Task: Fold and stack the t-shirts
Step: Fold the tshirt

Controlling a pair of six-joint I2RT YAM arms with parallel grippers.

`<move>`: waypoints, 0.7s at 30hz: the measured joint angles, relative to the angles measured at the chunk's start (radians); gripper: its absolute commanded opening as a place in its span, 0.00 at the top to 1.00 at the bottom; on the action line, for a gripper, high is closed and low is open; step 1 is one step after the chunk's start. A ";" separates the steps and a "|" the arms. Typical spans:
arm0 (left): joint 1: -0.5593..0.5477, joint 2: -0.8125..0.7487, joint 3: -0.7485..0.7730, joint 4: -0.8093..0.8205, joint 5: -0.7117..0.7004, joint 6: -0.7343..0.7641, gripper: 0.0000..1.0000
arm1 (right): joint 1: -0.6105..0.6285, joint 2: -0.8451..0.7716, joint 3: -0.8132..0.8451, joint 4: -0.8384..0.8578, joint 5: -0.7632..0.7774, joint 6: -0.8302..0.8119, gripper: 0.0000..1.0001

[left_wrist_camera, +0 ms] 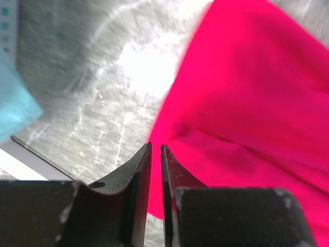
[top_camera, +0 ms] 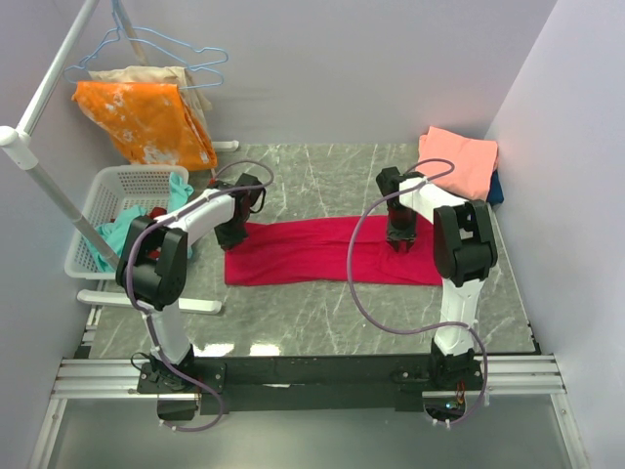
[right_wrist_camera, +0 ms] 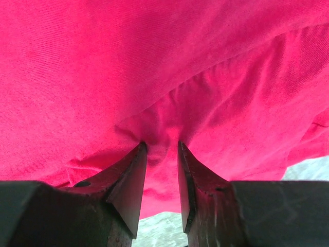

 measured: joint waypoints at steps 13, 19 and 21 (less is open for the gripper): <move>0.004 0.084 0.140 0.000 -0.065 0.014 0.64 | 0.005 0.006 0.001 -0.016 0.041 -0.014 0.63; 0.004 0.064 0.105 0.008 -0.019 0.043 0.54 | 0.008 0.013 0.010 -0.024 0.048 -0.017 0.63; 0.004 0.048 0.088 0.008 0.002 0.053 0.54 | 0.008 0.013 0.010 -0.025 0.048 -0.017 0.63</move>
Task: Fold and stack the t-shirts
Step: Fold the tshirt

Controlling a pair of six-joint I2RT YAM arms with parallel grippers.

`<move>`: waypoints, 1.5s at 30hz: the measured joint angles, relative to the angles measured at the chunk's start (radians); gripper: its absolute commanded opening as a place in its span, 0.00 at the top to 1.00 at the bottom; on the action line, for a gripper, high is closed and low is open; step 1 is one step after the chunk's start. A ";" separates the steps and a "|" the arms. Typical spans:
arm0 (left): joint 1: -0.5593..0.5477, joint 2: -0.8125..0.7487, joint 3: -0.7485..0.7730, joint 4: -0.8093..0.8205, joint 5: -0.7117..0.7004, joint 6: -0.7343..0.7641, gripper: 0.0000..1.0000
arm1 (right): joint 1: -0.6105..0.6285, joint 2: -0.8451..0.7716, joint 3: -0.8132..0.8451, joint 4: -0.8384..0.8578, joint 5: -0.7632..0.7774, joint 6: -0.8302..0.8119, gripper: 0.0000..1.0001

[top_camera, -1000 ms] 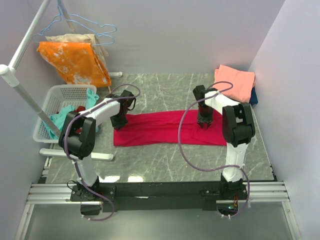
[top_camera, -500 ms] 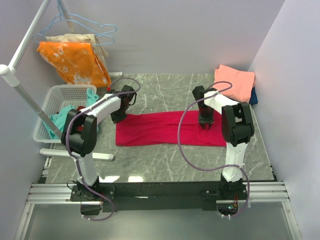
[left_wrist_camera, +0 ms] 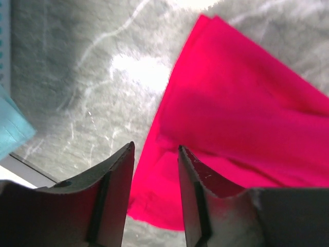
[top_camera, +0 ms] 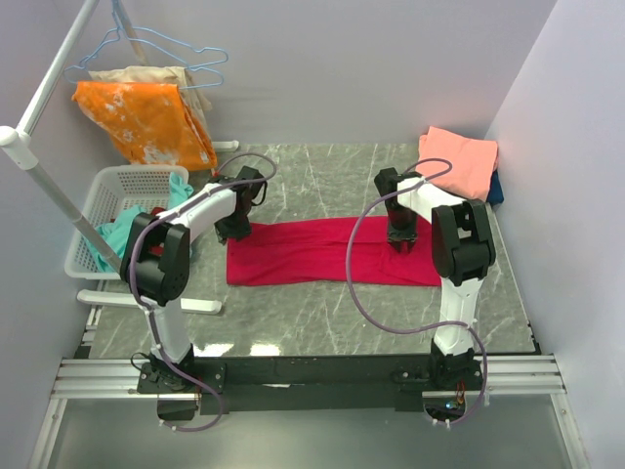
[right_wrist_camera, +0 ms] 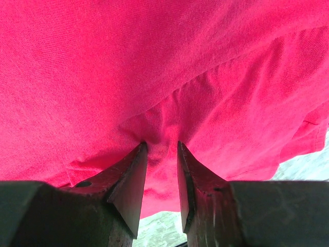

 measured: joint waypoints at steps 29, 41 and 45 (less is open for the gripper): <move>0.000 0.050 -0.050 0.083 0.161 0.061 0.80 | 0.002 0.000 0.000 0.000 0.002 0.000 0.63; 0.002 0.042 -0.022 0.040 0.091 0.031 0.99 | 0.003 0.000 0.000 -0.001 0.004 0.005 0.65; 0.002 0.010 0.000 0.023 0.069 0.024 0.99 | 0.003 0.001 0.000 -0.001 0.004 0.005 0.65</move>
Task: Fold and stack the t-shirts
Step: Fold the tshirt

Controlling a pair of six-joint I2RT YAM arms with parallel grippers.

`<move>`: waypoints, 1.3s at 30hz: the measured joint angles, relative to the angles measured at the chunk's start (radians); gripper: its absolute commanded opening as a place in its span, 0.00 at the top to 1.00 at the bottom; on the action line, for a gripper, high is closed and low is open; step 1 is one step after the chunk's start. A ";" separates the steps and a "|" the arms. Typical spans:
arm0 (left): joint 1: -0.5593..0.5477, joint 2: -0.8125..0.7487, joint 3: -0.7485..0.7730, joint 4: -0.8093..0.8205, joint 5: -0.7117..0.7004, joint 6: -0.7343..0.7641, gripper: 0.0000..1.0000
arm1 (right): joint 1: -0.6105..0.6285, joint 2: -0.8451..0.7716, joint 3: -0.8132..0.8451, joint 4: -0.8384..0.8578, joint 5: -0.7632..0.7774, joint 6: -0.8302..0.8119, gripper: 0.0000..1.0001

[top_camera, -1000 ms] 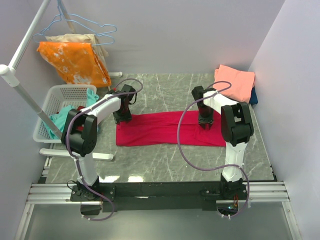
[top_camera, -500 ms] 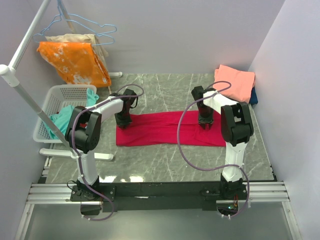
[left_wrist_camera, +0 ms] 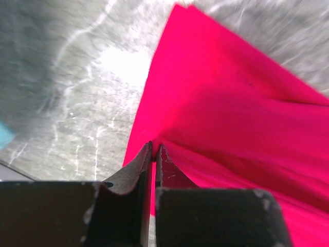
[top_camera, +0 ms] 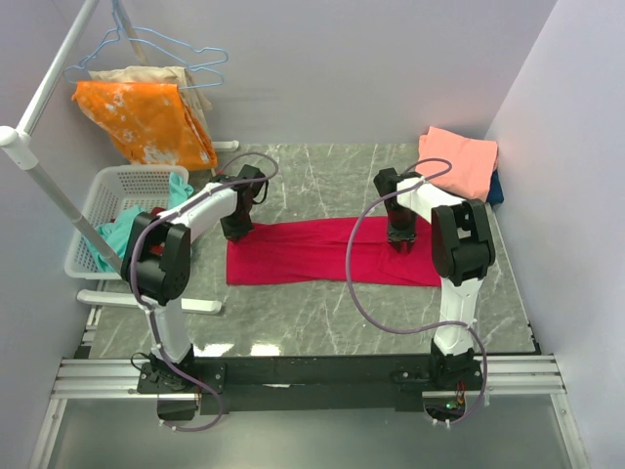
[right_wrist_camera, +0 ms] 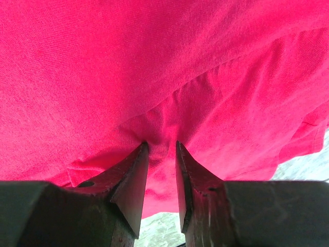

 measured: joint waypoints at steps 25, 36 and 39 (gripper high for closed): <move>0.006 0.039 0.044 -0.021 -0.127 -0.017 0.27 | 0.003 0.004 0.005 -0.006 0.012 0.008 0.67; 0.011 -0.092 0.039 0.027 -0.084 0.044 0.26 | 0.003 -0.090 -0.003 0.009 0.014 0.029 0.64; 0.011 -0.113 0.034 0.061 -0.010 0.088 0.26 | 0.002 -0.133 0.001 0.009 0.013 0.045 0.60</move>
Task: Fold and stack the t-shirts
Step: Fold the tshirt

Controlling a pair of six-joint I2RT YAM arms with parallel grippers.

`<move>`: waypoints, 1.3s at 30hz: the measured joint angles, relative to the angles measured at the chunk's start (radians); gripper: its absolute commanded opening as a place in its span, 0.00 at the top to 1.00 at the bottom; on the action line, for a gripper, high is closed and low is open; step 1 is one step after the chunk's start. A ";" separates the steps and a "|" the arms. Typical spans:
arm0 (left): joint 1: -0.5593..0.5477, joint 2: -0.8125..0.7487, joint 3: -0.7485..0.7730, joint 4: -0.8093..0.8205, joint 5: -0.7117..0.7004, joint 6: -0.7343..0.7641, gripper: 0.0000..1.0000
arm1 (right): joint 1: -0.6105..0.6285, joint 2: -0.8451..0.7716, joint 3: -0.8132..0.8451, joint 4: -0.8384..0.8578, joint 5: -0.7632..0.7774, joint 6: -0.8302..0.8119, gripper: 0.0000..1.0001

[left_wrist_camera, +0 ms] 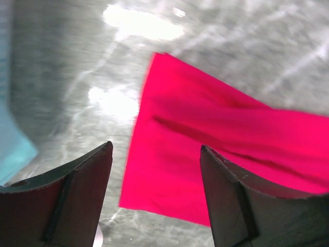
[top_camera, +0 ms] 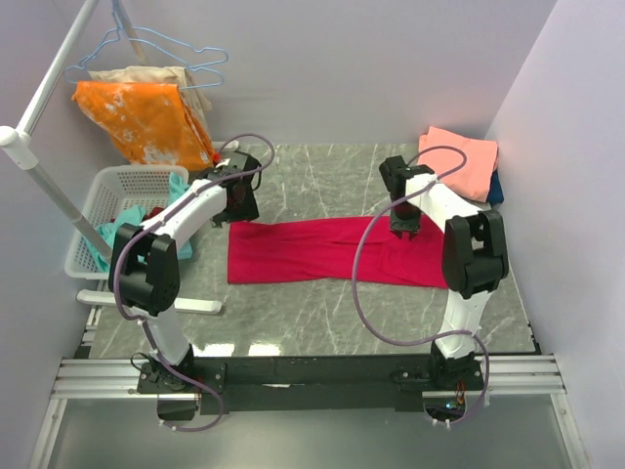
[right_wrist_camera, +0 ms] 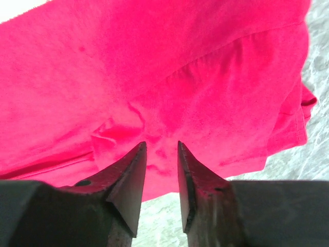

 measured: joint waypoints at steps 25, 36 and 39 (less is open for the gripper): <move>-0.010 0.184 -0.050 0.047 0.137 -0.016 0.28 | -0.089 -0.020 -0.057 0.060 -0.079 0.083 0.59; -0.023 0.065 -0.204 -0.020 0.111 -0.035 0.28 | -0.090 0.006 -0.047 0.026 -0.021 0.066 0.62; -0.026 0.048 -0.225 -0.049 0.105 -0.035 0.28 | -0.090 0.037 -0.026 0.003 -0.003 0.056 0.67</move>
